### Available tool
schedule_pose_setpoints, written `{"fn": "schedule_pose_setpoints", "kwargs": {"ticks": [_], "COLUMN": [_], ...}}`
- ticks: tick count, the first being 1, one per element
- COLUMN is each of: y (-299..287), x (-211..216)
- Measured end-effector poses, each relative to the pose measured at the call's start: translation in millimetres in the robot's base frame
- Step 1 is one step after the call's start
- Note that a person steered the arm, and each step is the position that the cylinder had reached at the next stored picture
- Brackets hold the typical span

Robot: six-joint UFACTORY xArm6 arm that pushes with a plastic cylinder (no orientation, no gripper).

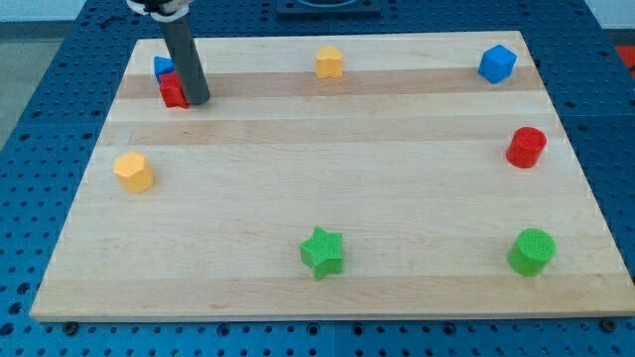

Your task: Point your arm at the blue cube

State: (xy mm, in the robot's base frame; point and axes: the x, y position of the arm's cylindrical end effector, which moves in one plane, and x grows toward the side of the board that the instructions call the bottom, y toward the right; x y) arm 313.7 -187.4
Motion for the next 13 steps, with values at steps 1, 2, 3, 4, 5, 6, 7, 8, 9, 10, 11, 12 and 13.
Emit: {"fn": "schedule_pose_setpoints", "kwargs": {"ticks": [1,2,3,4,5,6,7,8,9,10,11,12,13], "y": [-6.4,19.0,129.3,234.2,321.2,387.1,470.0,530.5,532.7,532.7,529.3,528.7,523.1], "x": [-7.6,12.3,41.0,54.9,60.8,61.7,50.6,43.3,25.2,-9.8,-42.5,-47.4,-67.2]}}
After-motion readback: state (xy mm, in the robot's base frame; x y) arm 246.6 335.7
